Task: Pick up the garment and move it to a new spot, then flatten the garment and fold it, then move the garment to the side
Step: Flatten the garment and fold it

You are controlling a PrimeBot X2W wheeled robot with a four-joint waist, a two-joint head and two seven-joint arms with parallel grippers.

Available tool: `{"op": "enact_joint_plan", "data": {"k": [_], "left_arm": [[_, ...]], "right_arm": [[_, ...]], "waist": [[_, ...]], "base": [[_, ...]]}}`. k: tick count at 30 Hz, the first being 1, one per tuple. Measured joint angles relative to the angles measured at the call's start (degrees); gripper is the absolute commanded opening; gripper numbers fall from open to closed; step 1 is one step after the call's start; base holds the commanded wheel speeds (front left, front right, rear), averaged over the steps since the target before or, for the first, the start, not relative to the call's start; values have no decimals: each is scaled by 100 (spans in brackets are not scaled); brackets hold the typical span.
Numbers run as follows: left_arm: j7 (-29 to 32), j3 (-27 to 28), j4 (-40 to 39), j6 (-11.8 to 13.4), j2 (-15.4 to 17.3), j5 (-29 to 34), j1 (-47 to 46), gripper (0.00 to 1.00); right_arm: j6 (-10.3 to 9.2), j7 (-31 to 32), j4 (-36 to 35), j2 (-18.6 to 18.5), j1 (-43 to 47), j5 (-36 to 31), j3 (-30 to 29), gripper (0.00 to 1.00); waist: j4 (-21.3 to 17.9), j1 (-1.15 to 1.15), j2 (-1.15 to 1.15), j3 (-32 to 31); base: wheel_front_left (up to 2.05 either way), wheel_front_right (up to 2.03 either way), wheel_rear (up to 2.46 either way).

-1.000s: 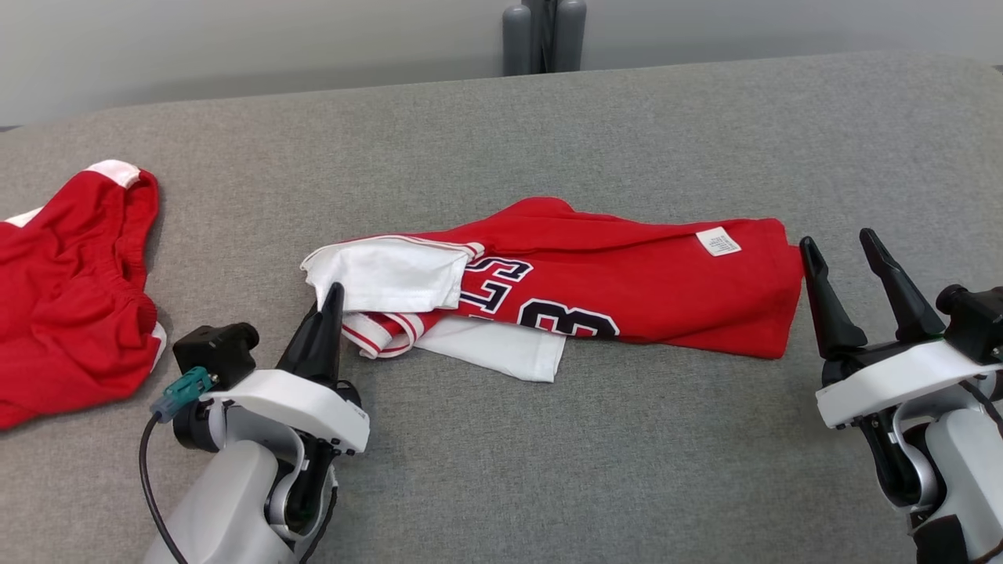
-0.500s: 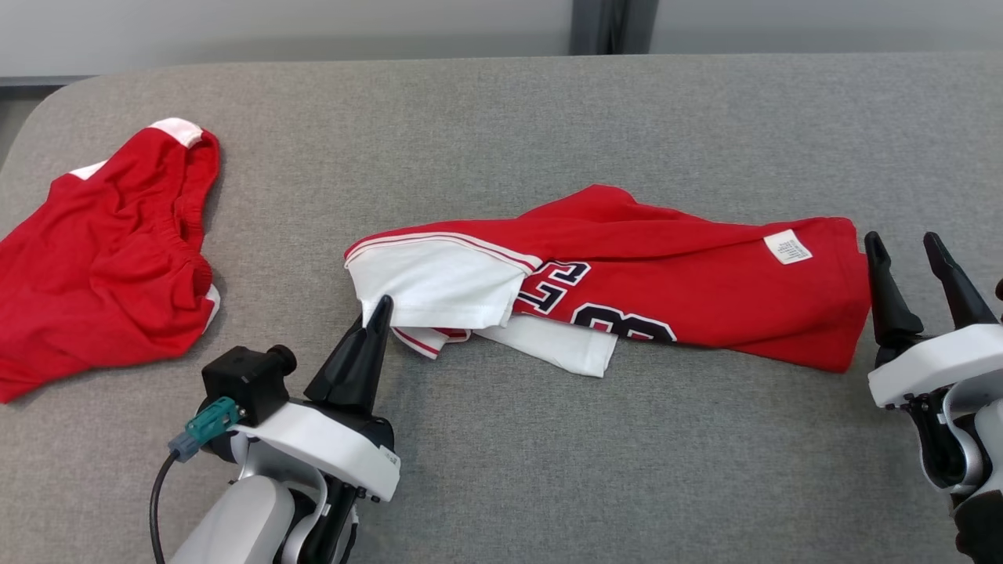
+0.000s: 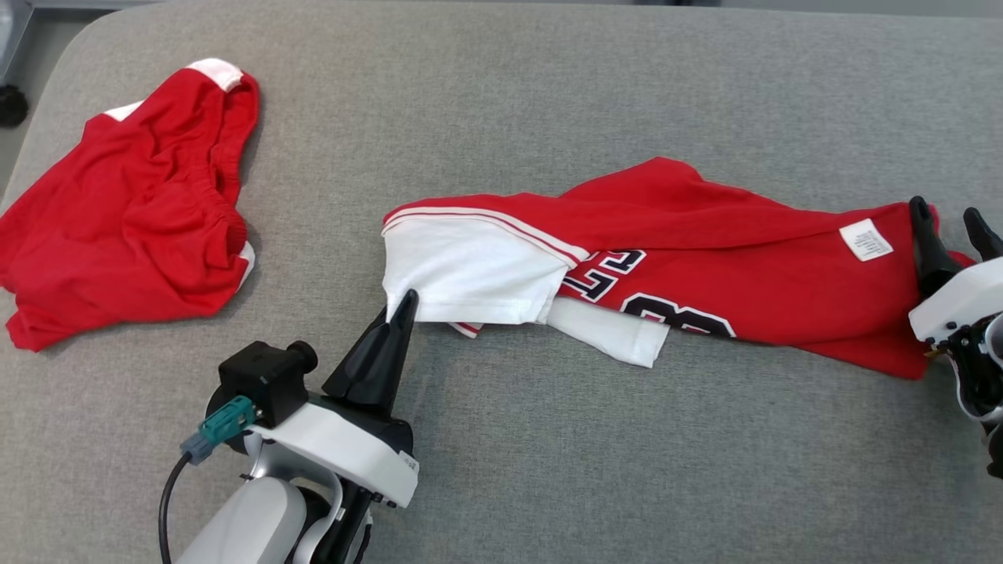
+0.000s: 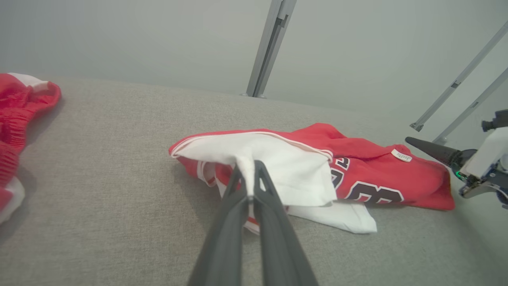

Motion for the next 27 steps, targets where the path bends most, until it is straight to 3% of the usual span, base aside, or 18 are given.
{"op": "enact_joint_plan", "data": {"k": [11,12,14,15,27], "left_arm": [[-10,-32,48,42,-30,-9,-12,0],[-10,-32,51,42,-30,-11,-12,0],[-10,-34,52,42,-29,-11,-13,0],[-10,-34,54,42,-27,-12,-13,0],[-63,-25,92,58,-12,-65,-10,0]], "right_arm": [[0,655,424,-56,-409,660,687,100],[0,694,428,-47,-415,705,745,84],[0,705,426,-60,-460,778,846,11],[0,712,423,-77,-478,805,898,0],[1,-63,326,-221,-572,980,1416,0]], "waist": [[45,0,0,-18],[36,0,0,-26],[21,0,0,-32],[17,0,0,-33],[-52,0,0,-185]], "base": [[0,0,0],[0,0,0],[0,0,0],[0,0,0],[0,0,0]]}}
